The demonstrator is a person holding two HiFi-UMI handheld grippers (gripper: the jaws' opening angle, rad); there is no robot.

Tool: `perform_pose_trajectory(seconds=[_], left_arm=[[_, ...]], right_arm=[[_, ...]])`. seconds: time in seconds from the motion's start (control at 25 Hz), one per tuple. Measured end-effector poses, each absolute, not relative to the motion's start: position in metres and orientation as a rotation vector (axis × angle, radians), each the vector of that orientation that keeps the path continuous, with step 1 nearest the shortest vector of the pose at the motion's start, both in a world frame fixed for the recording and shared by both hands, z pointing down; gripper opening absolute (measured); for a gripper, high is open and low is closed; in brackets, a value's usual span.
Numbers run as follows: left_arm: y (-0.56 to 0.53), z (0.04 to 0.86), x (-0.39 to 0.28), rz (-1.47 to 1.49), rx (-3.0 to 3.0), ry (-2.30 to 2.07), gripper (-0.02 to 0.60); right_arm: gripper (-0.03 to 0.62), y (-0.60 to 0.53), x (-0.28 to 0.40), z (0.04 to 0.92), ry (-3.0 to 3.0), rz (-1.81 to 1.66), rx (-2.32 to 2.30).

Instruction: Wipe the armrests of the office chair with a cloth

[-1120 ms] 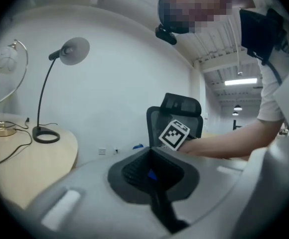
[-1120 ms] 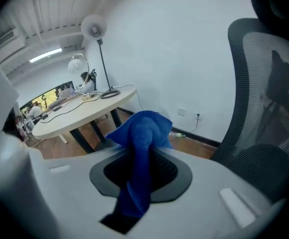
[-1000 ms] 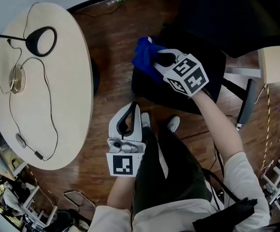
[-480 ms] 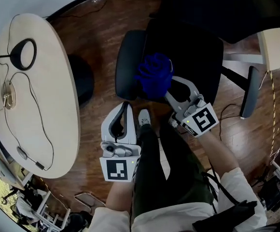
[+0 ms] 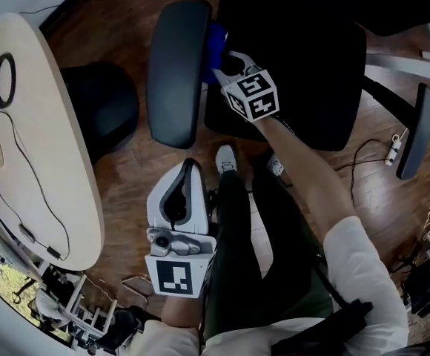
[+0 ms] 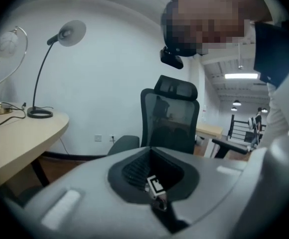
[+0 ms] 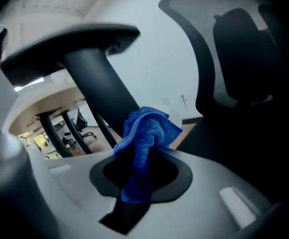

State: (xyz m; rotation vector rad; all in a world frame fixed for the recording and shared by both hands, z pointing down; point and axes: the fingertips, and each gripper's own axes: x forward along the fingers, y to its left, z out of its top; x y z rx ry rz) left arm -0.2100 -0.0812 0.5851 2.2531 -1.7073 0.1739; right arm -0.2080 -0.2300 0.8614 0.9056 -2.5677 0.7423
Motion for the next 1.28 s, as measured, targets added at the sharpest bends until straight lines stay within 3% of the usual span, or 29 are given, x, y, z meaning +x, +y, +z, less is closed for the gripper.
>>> perform_pose_trajectory(seconds=[0.12,0.24,0.36,0.56,0.8,1.0,1.28], left_arm=[[-0.075,0.584,-0.213,0.183,2.254,-1.712,-0.002],[-0.087,0.566,-0.215,0.140,2.257,-1.764,-0.002],[-0.093,0.532,-0.206,0.114,2.293,-1.757,-0.002],[-0.086,0.399,-0.163,0.075,2.427,-1.698,-0.002],[-0.090,0.267,-0.105,0.041,2.599,-1.655,-0.002],[-0.061,0.202,-0.069,-0.006,2.683,-1.656,-0.002],[-0.026,0.179,-0.058,-0.037,2.755,-1.611,-0.002]], right_arm=[[0.082,-0.236,-0.208,0.887,-2.461,0.892,0.916],[0.081,-0.244,-0.197,0.845,-2.526,0.934,0.972],[0.081,-0.219,-0.139,0.721,-2.765,0.846,1.064],[0.084,-0.111,0.006,0.451,-2.927,0.474,1.224],[0.087,-0.118,0.109,0.274,-2.953,0.202,1.430],[0.088,-0.085,0.144,0.211,-3.017,0.222,1.514],[0.089,-0.028,0.161,0.177,-2.986,0.137,1.557]])
